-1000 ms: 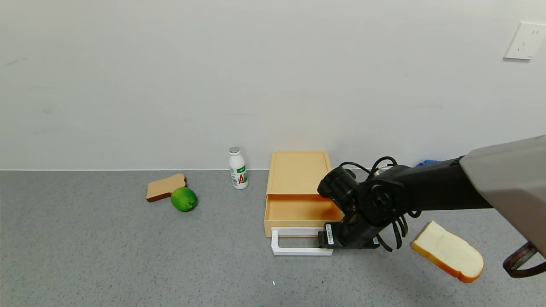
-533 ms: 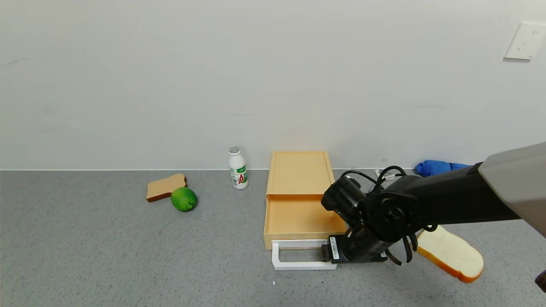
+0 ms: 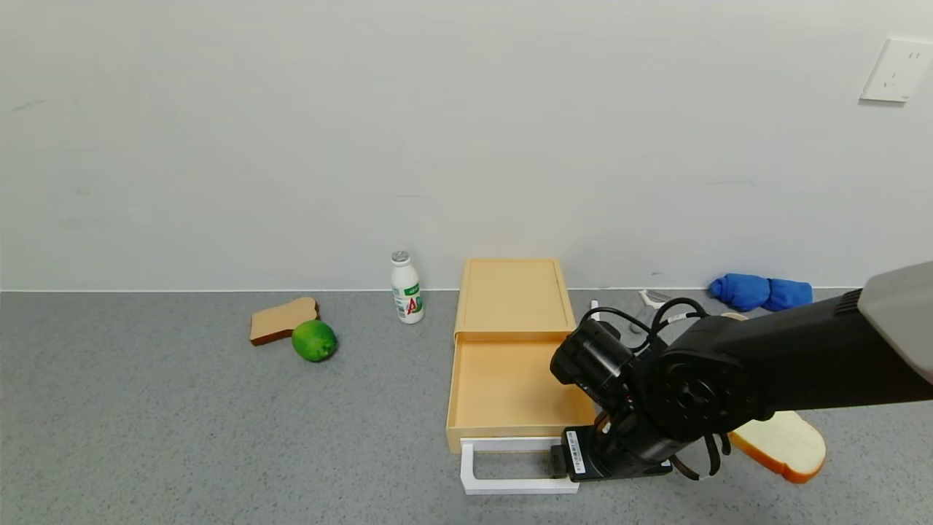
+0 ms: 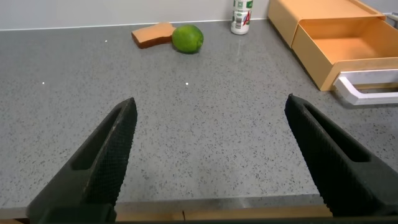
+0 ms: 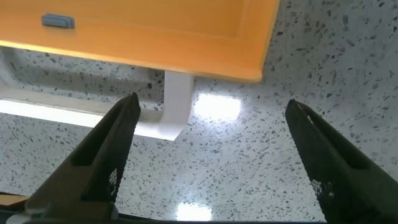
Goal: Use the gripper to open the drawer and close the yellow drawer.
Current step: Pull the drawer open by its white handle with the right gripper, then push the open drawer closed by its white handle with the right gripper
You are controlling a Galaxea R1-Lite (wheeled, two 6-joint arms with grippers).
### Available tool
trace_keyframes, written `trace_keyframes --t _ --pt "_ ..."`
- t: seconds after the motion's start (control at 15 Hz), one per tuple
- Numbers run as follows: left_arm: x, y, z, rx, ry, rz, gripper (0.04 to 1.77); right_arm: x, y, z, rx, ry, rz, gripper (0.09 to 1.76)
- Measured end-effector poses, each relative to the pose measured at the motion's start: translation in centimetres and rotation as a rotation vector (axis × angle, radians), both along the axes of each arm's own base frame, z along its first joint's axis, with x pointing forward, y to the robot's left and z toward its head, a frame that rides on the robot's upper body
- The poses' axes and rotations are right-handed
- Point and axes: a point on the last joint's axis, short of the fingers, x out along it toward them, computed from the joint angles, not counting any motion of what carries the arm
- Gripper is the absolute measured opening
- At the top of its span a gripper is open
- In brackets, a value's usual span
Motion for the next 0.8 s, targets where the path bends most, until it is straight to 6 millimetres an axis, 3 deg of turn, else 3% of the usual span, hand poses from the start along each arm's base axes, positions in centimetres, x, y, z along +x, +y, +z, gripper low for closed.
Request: trace_keyframes --t 0.2,0.33,0.53,0.8 --pt "0.0 0.0 0.0 0.000 0.000 0.000 1.72 -0.2 -0.1 0.8 0.016 -0.015 0.002 1.71" --pt "0.0 0.0 0.0 0.000 0.000 0.000 1.72 -0.5 -0.6 2.4 0.042 -0.050 0.004 1.71" --pt "0.0 0.0 0.0 0.000 0.000 0.000 1.72 -1.6 -2.1 6.2 0.086 -0.147 0.049 1.71" --pt "0.0 0.0 0.0 0.000 0.000 0.000 1.72 -2.8 -6.0 11.7 0.174 -0.311 0.106 1.71"
